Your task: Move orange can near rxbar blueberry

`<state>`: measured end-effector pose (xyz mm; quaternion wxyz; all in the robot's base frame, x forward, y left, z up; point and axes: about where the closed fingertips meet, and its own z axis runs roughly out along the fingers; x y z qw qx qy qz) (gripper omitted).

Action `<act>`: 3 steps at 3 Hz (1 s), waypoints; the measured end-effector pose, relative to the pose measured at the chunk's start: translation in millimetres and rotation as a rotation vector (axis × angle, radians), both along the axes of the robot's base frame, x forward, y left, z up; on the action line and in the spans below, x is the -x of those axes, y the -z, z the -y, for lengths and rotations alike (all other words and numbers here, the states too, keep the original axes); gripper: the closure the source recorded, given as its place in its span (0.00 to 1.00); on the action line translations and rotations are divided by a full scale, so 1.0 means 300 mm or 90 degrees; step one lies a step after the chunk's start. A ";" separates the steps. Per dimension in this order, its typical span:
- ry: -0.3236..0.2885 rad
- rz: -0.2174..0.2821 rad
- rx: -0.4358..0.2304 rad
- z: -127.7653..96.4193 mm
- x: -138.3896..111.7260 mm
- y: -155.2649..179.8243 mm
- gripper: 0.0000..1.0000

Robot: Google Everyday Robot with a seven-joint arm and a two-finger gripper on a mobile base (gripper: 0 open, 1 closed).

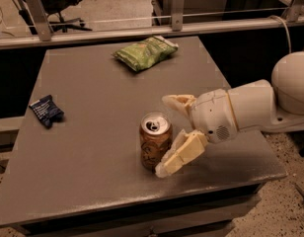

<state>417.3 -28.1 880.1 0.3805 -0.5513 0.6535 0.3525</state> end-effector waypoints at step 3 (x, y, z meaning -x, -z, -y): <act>0.027 0.032 -0.115 -0.108 -0.035 -0.036 0.64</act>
Offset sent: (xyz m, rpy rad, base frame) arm 0.0031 0.0423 -0.0002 0.2172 -0.0304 -0.0352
